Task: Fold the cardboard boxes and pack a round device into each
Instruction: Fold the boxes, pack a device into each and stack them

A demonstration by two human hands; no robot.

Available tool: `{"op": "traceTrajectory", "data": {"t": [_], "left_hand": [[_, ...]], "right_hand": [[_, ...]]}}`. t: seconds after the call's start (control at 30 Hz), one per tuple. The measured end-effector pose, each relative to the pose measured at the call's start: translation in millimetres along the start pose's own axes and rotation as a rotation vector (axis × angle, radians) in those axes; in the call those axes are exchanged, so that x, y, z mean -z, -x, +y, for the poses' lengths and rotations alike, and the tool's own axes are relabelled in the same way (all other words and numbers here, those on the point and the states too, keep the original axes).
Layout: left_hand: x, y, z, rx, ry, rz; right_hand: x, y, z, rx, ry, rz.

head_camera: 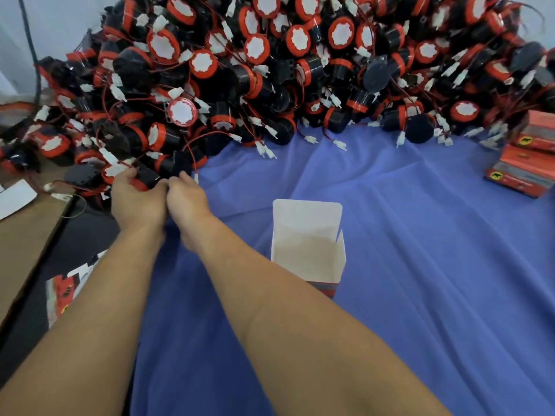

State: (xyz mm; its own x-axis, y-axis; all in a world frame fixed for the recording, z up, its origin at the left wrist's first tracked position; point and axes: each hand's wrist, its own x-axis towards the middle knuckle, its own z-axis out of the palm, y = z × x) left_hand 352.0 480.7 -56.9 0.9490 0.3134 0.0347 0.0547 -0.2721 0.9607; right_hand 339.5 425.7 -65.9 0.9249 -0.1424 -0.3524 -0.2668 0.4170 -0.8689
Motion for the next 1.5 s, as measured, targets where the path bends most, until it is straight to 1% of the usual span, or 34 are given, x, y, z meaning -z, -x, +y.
{"op": "traceTrajectory", "data": {"t": [0.13,0.3,0.47,0.6,0.7,0.77,0.83,0.9,0.93,1.0,1.07,1.13,1.2,1.27,1.33,1.4,1.5], "left_hand": [[-1,-6,-8,-0.017,0.017,0.068],[4,4,-4,-0.102,0.1,0.112],[19,27,0,-0.182,0.158,-0.015],[33,58,10,-0.294,0.171,-0.134],[43,86,20,-0.393,0.178,-0.192],[49,105,28,-0.402,0.239,-0.241],[55,125,38,-0.365,0.375,-0.303],[58,146,49,-0.391,0.464,-0.331],[57,156,55,-0.435,0.471,-0.347],[53,173,66,-0.558,0.432,-0.408],[46,186,70,-0.665,0.364,-0.489],[36,194,68,-0.676,0.282,-0.546],[28,197,66,-0.652,0.184,-0.578],[23,196,62,-0.679,0.031,-0.615],[21,194,59,-0.743,-0.138,-0.631],[21,191,58,-0.792,-0.261,-0.626],[23,187,56,-0.839,-0.338,-0.61]], "right_hand": [[-9,-7,5,0.039,0.072,-0.007],[-7,3,4,0.05,0.084,0.055],[12,41,2,0.089,0.141,0.064],[31,86,1,0.147,0.175,0.064],[43,127,-8,0.182,0.169,0.029],[54,156,-19,0.211,0.169,-0.011],[68,187,-33,0.262,0.189,-0.018],[86,218,-49,0.374,0.203,0.05],[95,230,-58,0.451,0.211,0.128],[117,246,-74,0.606,0.196,0.307],[136,254,-82,0.687,0.186,0.407],[152,256,-82,0.677,0.284,0.467],[165,253,-77,0.611,0.418,0.522],[176,251,-69,0.551,0.566,0.597],[182,248,-65,0.528,0.695,0.623],[183,244,-62,0.525,0.769,0.589],[180,238,-59,0.556,0.895,0.532]]}}
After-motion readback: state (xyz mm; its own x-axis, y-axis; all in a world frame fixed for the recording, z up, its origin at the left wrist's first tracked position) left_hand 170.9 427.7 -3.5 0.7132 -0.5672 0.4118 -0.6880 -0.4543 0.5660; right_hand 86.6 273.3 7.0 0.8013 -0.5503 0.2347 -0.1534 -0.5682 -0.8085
